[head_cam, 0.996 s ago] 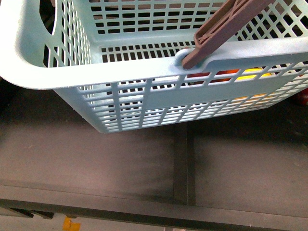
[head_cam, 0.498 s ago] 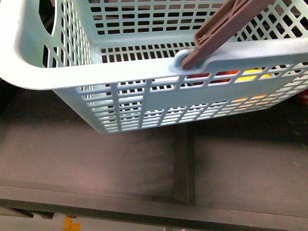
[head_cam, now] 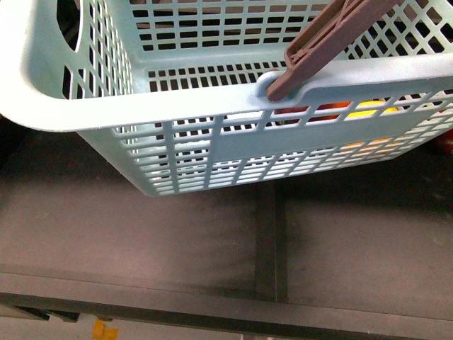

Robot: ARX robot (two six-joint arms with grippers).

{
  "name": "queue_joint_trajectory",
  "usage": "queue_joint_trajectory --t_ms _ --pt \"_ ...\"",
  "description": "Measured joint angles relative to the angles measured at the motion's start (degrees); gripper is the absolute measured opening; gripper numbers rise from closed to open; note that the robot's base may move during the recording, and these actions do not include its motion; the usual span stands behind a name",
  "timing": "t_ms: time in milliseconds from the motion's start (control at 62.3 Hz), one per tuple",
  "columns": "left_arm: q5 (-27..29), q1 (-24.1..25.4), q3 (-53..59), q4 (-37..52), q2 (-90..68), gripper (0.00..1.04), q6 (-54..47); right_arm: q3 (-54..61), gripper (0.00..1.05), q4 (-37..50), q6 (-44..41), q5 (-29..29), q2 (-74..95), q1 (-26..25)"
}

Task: Pick lemon and mango into basket

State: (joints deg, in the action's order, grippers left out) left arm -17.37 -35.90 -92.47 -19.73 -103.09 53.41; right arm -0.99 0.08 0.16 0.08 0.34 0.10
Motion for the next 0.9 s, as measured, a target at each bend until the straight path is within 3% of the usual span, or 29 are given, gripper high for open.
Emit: queue_joint_trajectory --t_ms 482,546,626,658,899 --pt "0.0 0.0 0.0 0.0 0.0 0.04 0.0 0.0 0.98 0.0 0.0 0.0 0.0 0.0" --pt "4.9 -0.4 0.9 2.3 0.1 0.04 0.1 0.0 0.96 0.0 0.0 0.0 0.0 0.0" --pt "17.9 -1.2 3.6 5.3 0.4 0.04 -0.2 0.0 0.96 0.0 0.0 -0.2 0.0 0.0" --pt "20.3 -0.7 4.7 5.8 0.8 0.04 -1.9 0.0 0.96 0.0 0.0 -0.1 0.0 0.0" --pt "17.2 6.6 12.4 9.8 5.4 0.04 -2.6 0.0 0.96 0.0 0.0 0.0 0.0 0.0"
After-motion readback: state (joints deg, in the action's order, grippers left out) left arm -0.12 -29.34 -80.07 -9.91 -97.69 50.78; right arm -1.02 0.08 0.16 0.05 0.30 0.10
